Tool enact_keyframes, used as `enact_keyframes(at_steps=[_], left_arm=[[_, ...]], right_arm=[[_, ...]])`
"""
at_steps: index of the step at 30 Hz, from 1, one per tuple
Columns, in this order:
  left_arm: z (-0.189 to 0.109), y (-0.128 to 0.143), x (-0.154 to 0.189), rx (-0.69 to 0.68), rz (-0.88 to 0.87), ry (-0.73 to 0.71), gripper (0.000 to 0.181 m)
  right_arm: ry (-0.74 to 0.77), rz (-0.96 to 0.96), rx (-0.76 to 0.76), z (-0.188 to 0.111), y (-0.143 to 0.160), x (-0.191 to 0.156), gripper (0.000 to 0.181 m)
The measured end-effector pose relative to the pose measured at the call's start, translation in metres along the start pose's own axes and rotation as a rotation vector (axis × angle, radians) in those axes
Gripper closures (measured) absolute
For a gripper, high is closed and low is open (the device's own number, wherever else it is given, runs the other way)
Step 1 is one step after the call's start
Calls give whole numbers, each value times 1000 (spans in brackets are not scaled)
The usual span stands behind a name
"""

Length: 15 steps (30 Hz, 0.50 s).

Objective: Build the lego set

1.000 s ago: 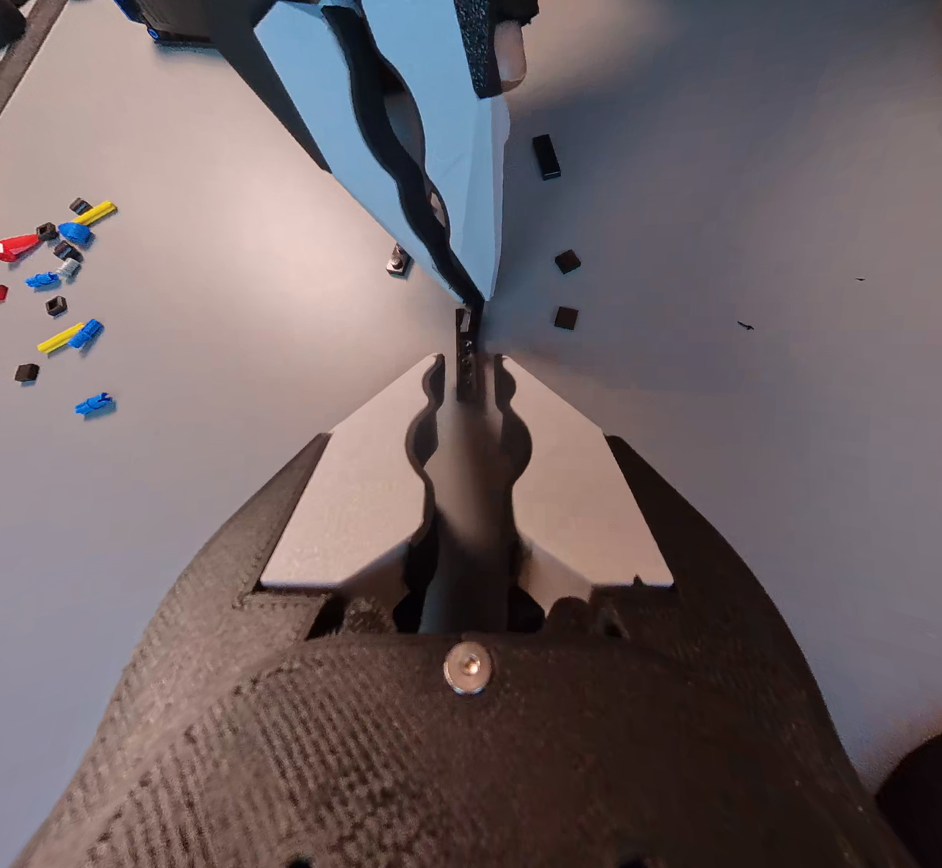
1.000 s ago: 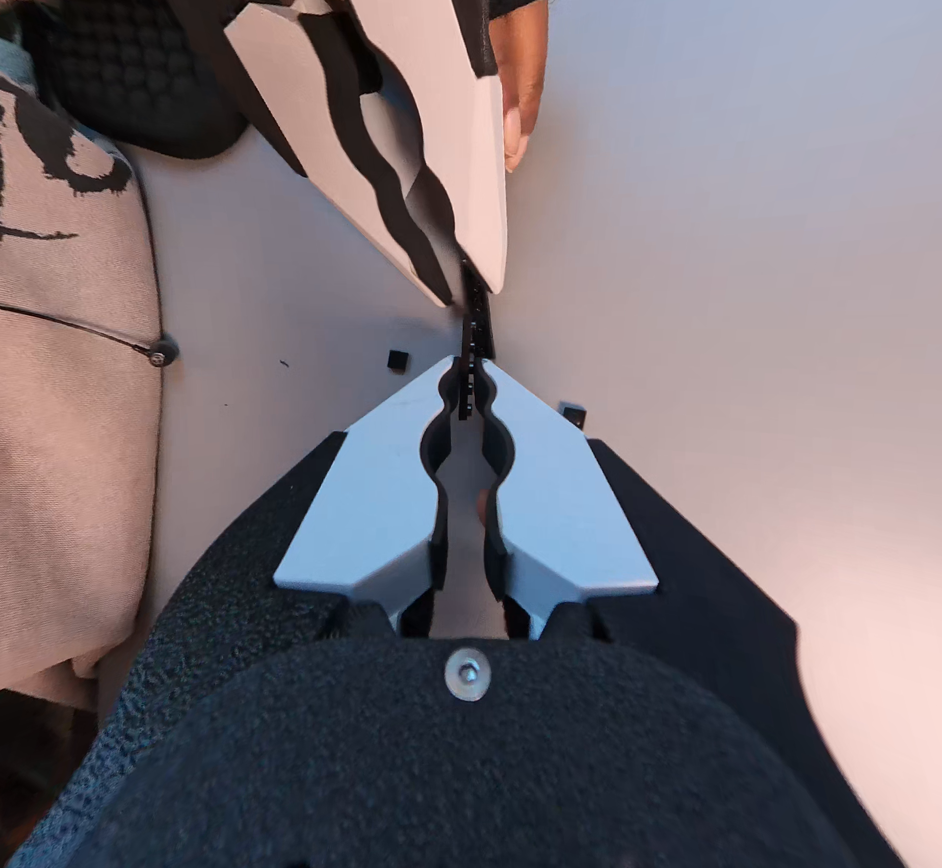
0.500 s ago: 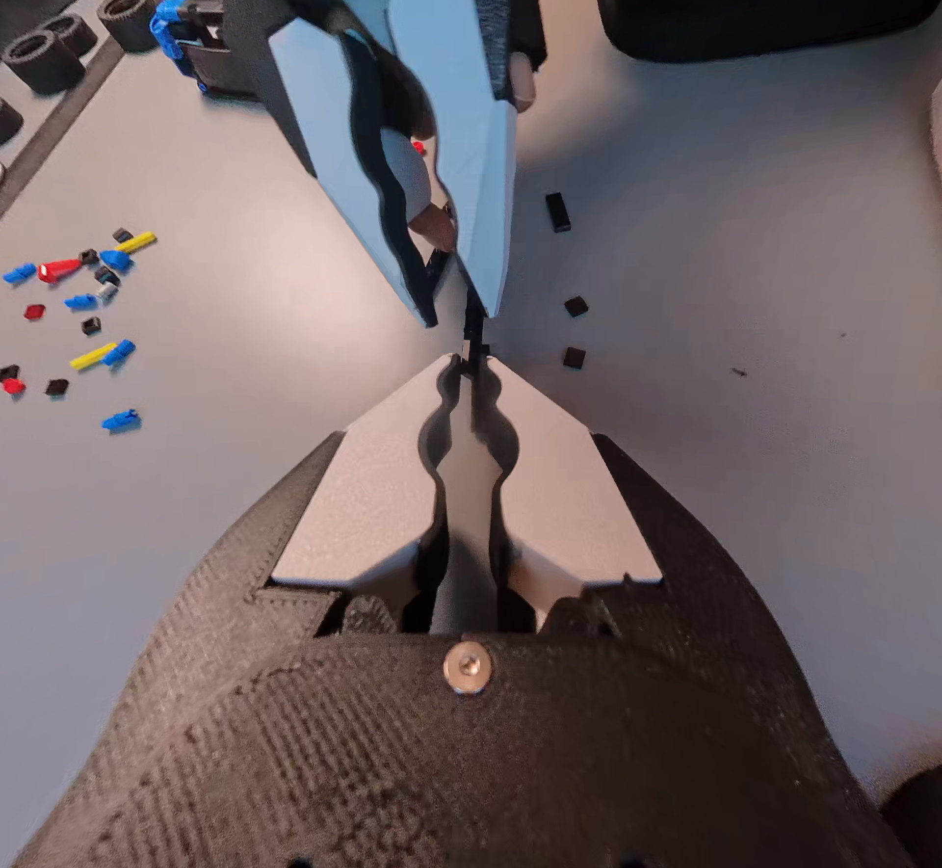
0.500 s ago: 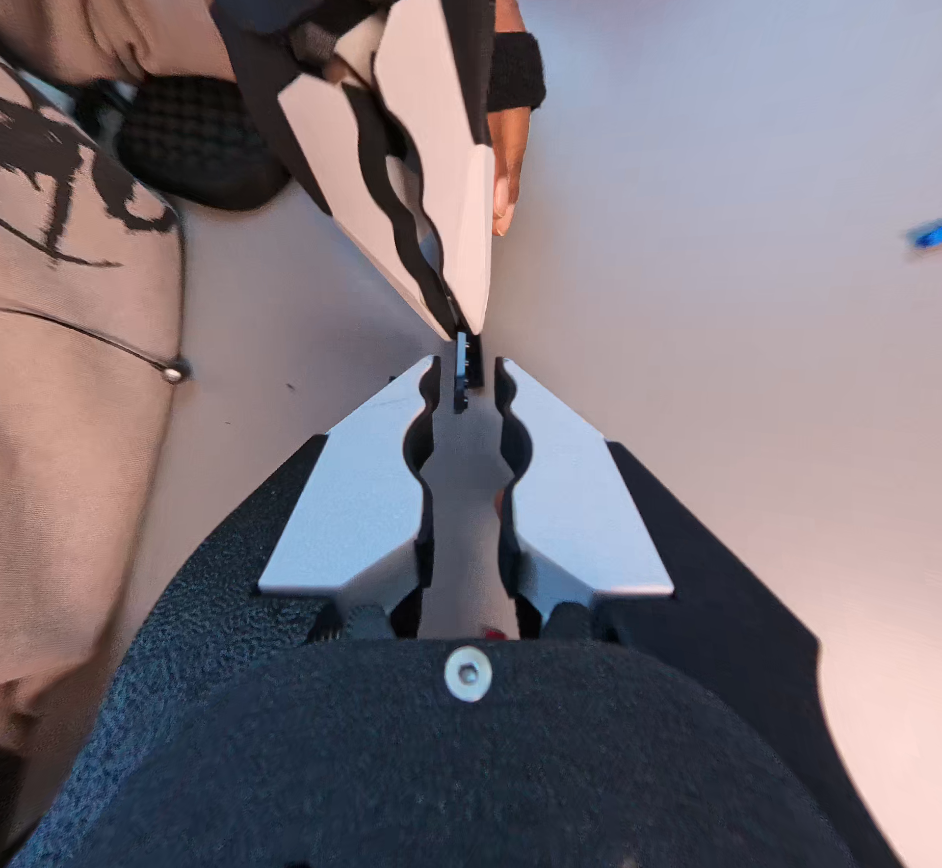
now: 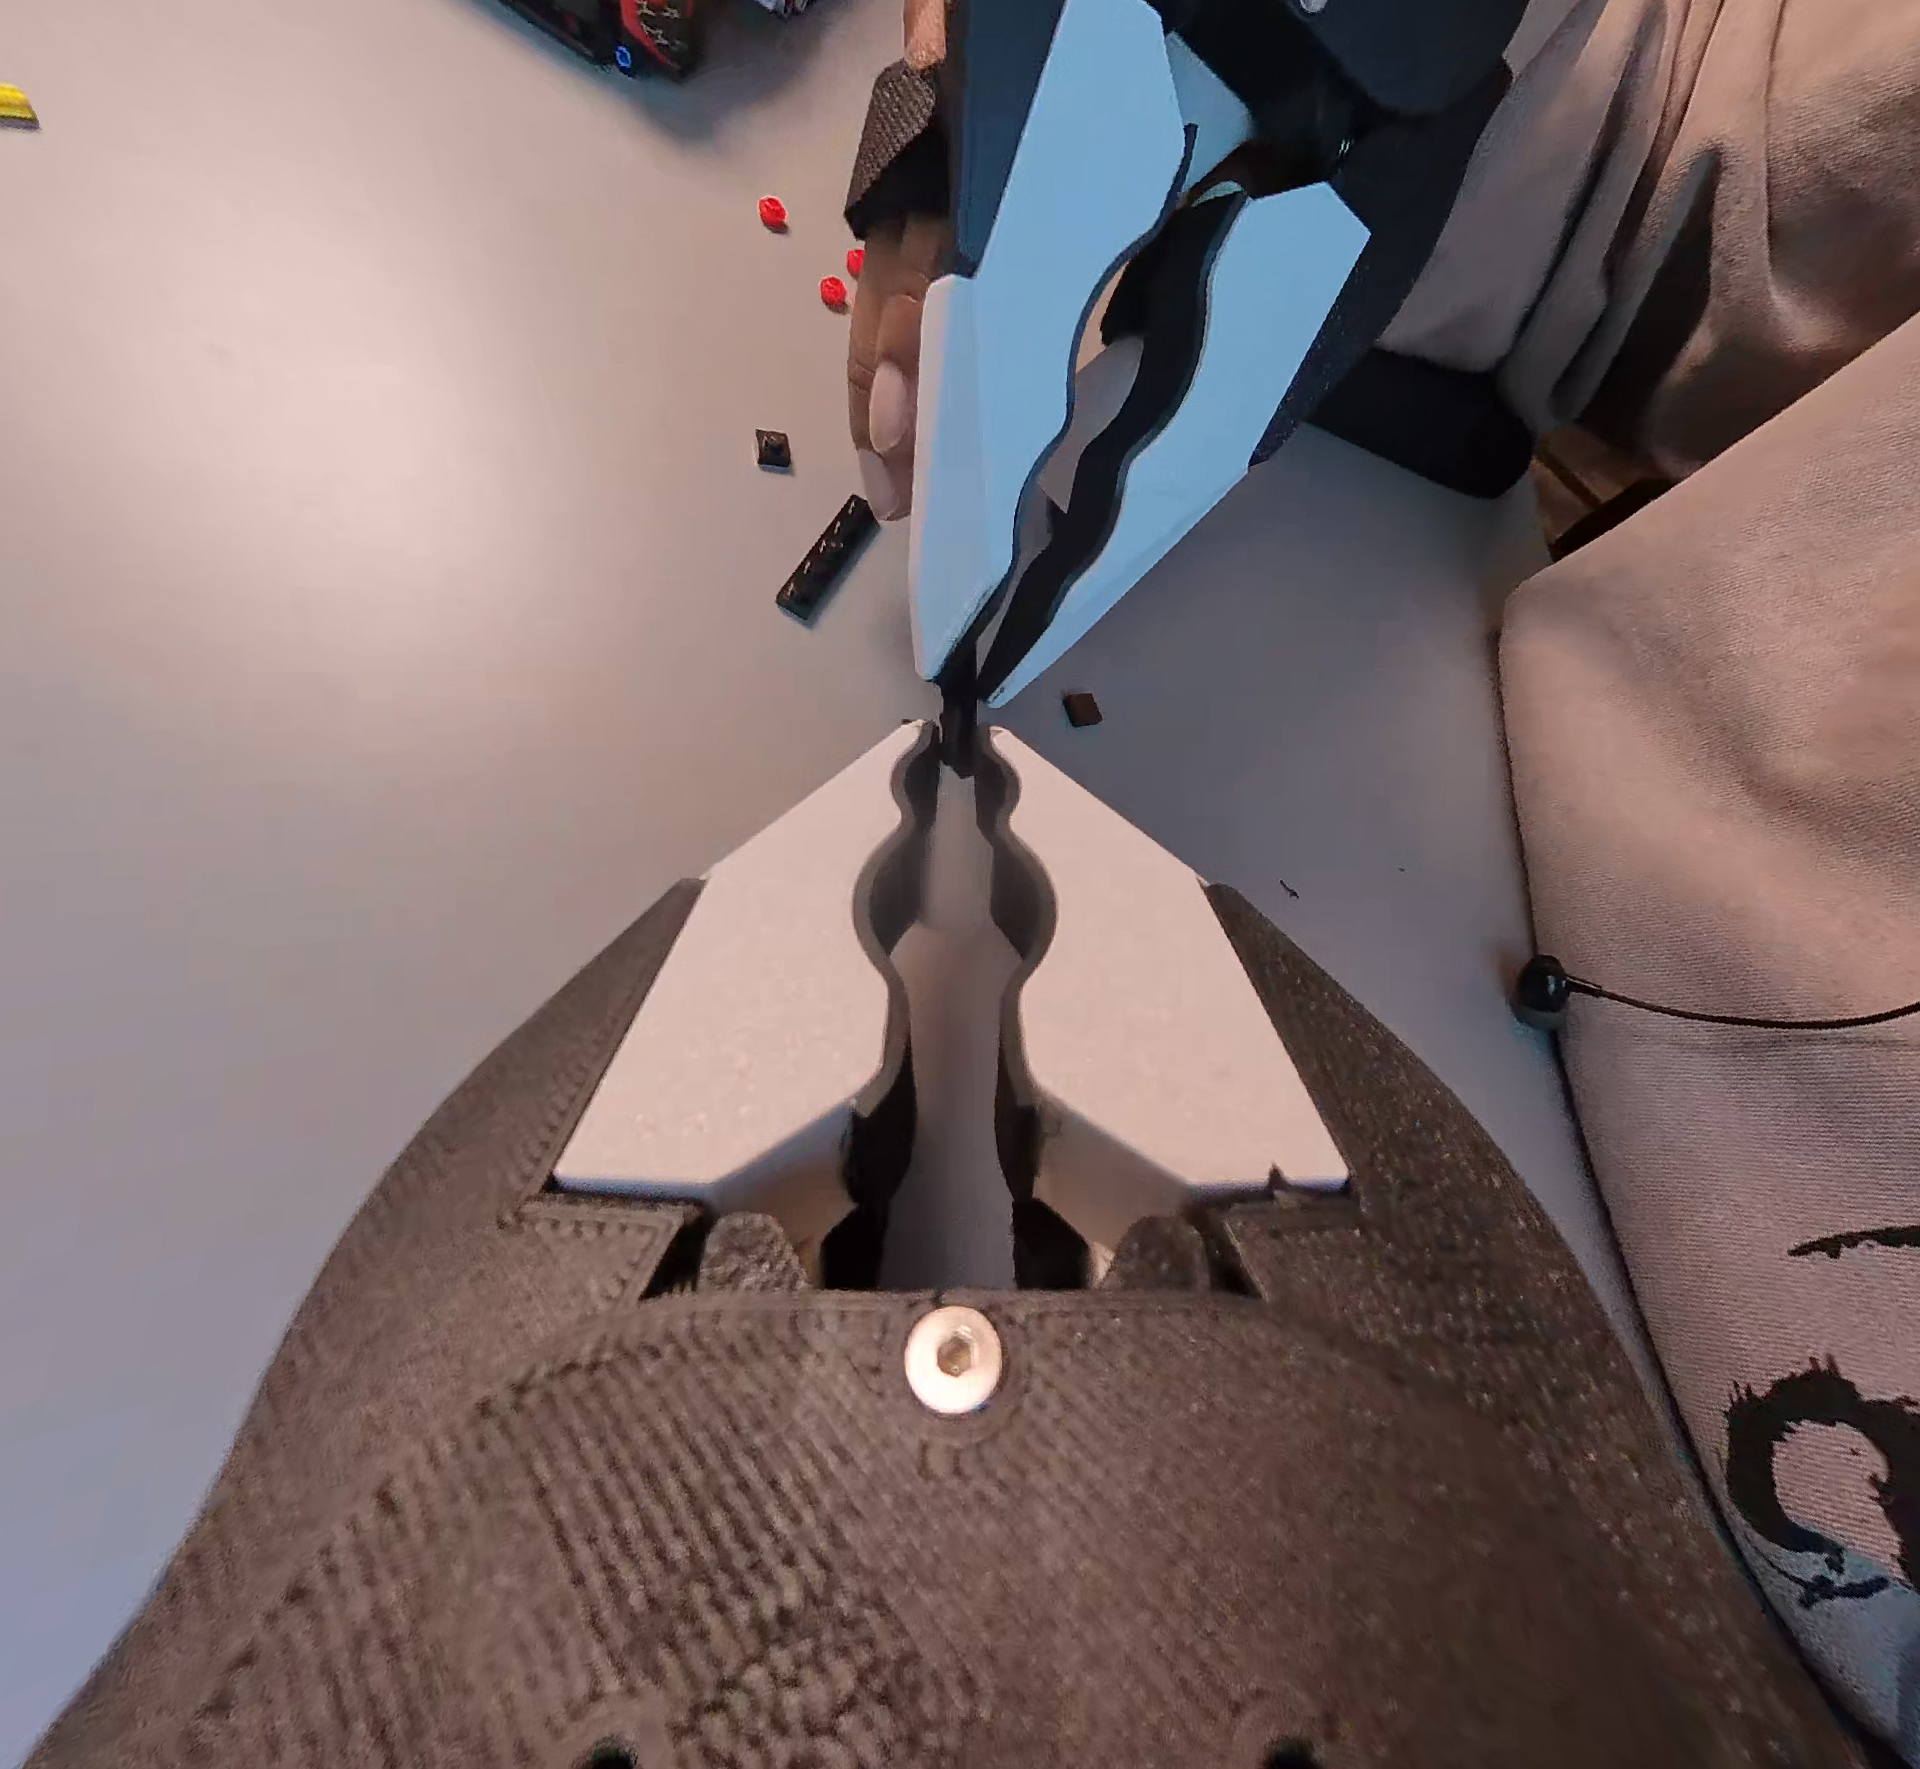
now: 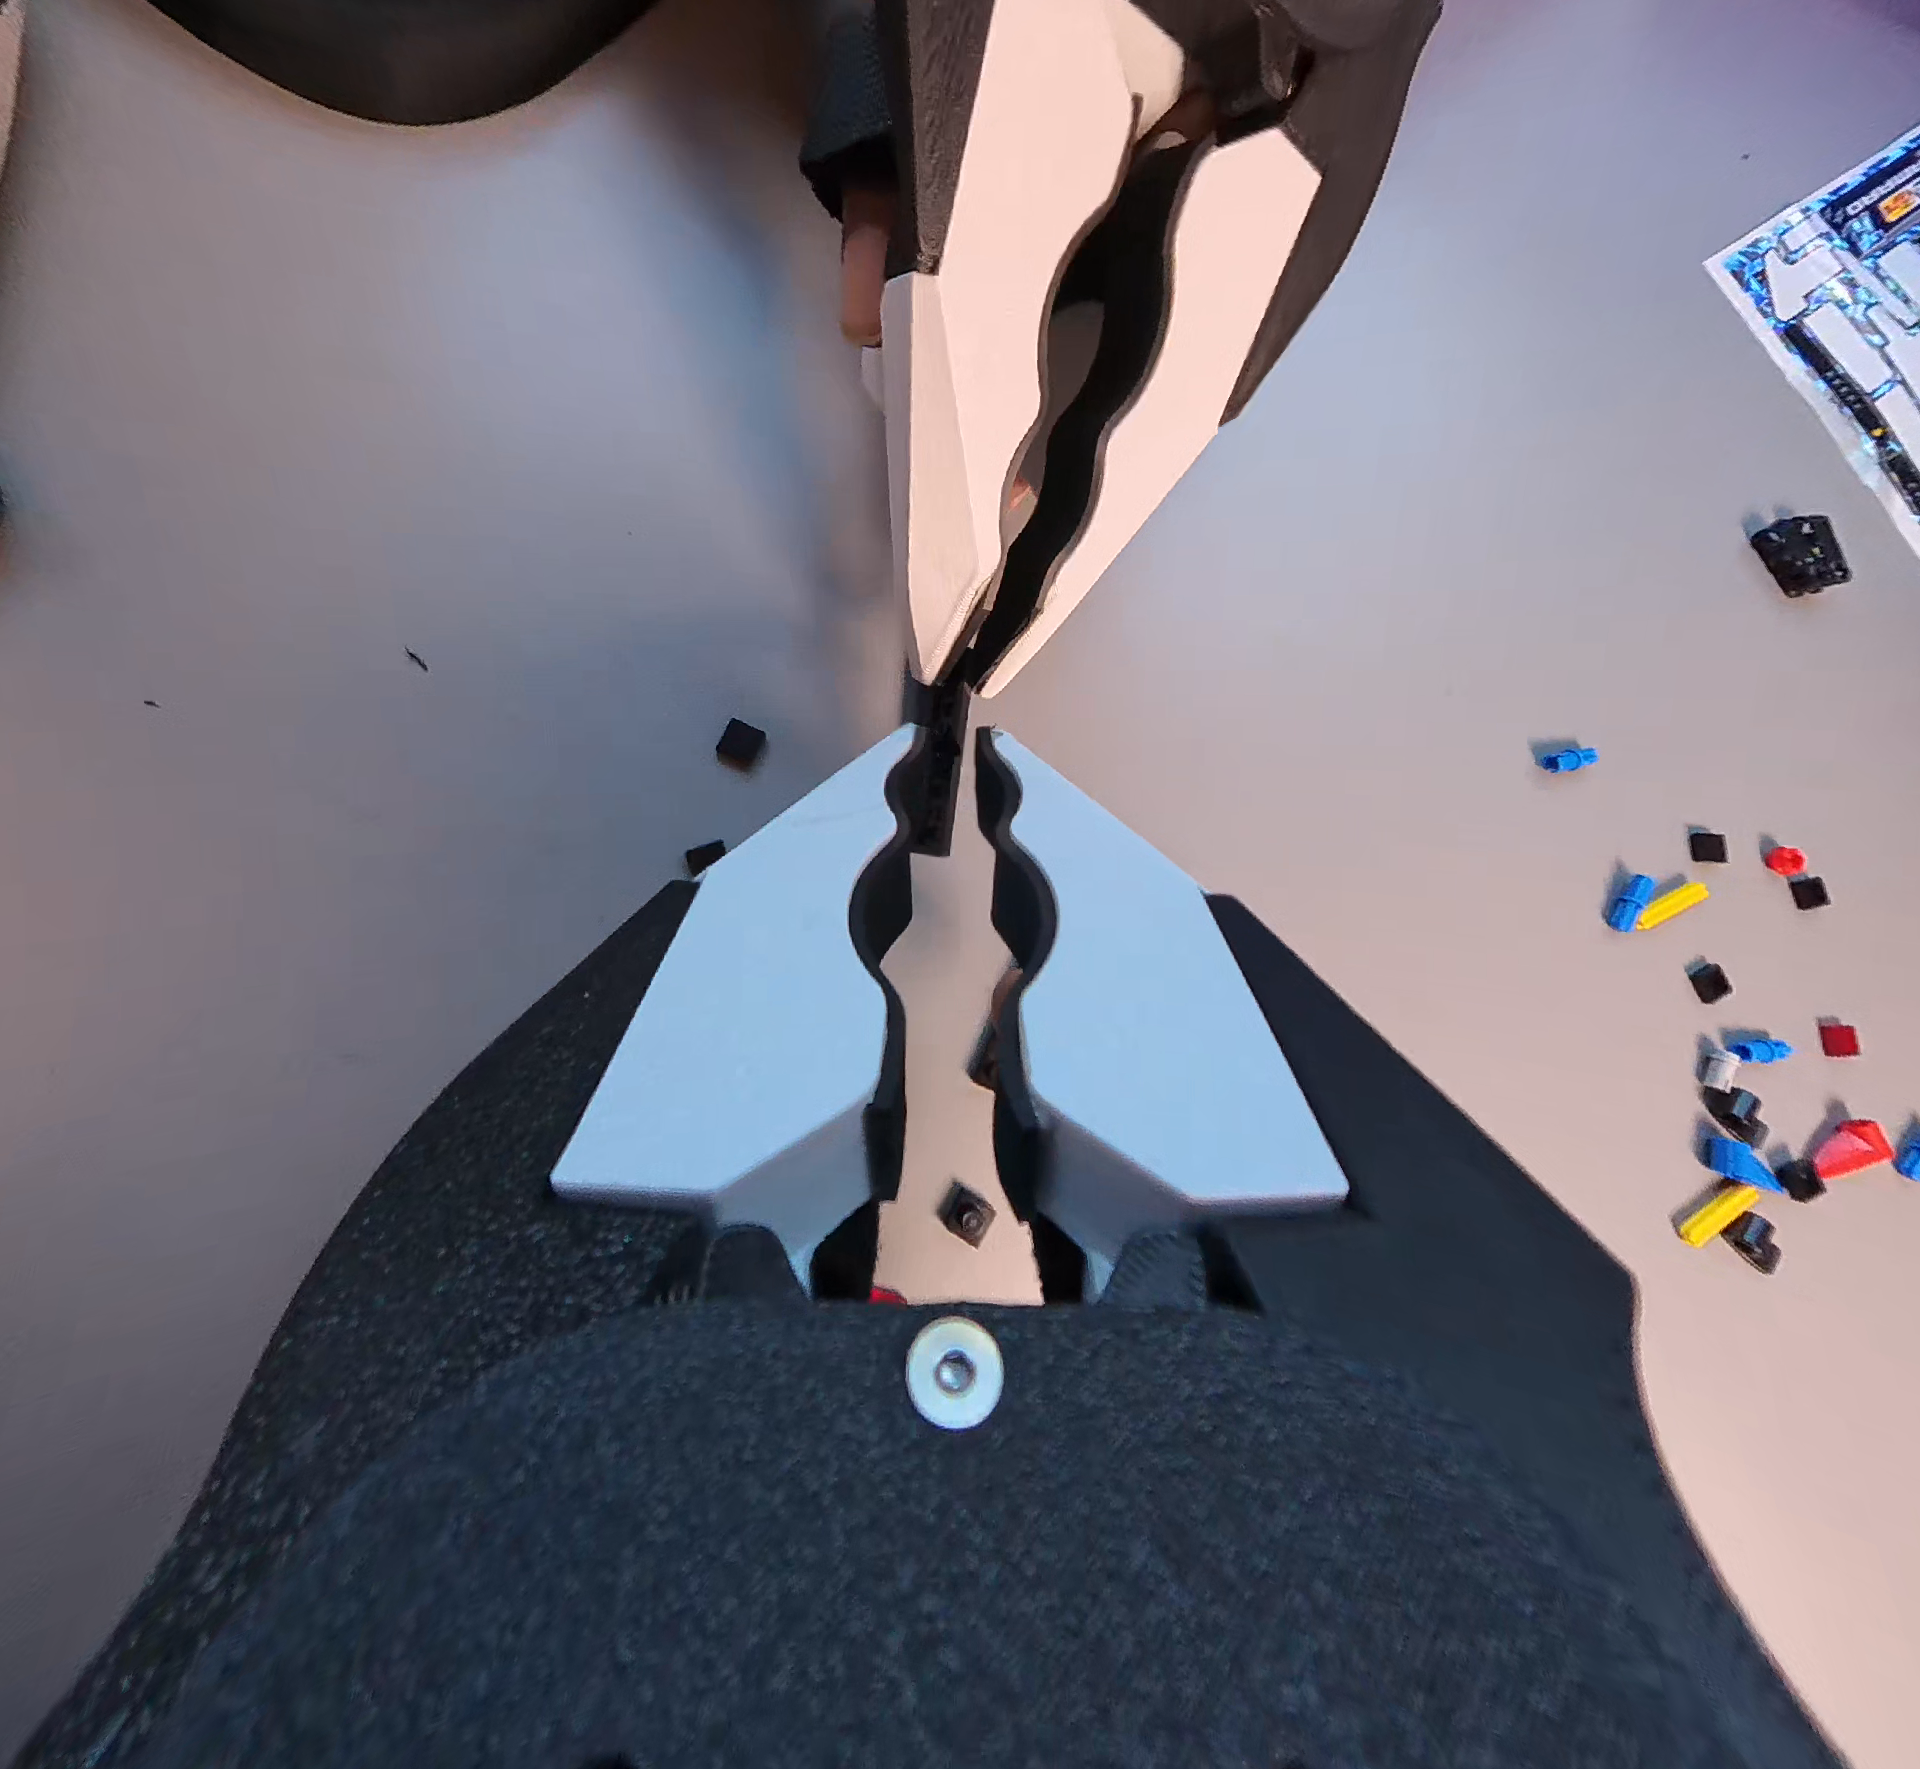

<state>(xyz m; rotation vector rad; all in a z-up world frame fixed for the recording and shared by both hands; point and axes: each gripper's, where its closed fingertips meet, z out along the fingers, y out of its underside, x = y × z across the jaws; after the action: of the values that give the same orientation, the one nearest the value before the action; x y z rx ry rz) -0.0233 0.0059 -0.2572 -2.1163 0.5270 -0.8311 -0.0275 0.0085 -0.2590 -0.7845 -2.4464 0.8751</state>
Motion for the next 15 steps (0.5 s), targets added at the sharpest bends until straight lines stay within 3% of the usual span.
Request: enact_keyframes(at_steps=[9, 15], left_arm=[[-3, -5, -7, 56, -234, 68, 178], [-5, -9, -8, 98, -335, 116, 178]], right_arm=[[88, -115, -52, 0, 0, 5, 168], [108, -88, -54, 0, 1, 9, 176]])
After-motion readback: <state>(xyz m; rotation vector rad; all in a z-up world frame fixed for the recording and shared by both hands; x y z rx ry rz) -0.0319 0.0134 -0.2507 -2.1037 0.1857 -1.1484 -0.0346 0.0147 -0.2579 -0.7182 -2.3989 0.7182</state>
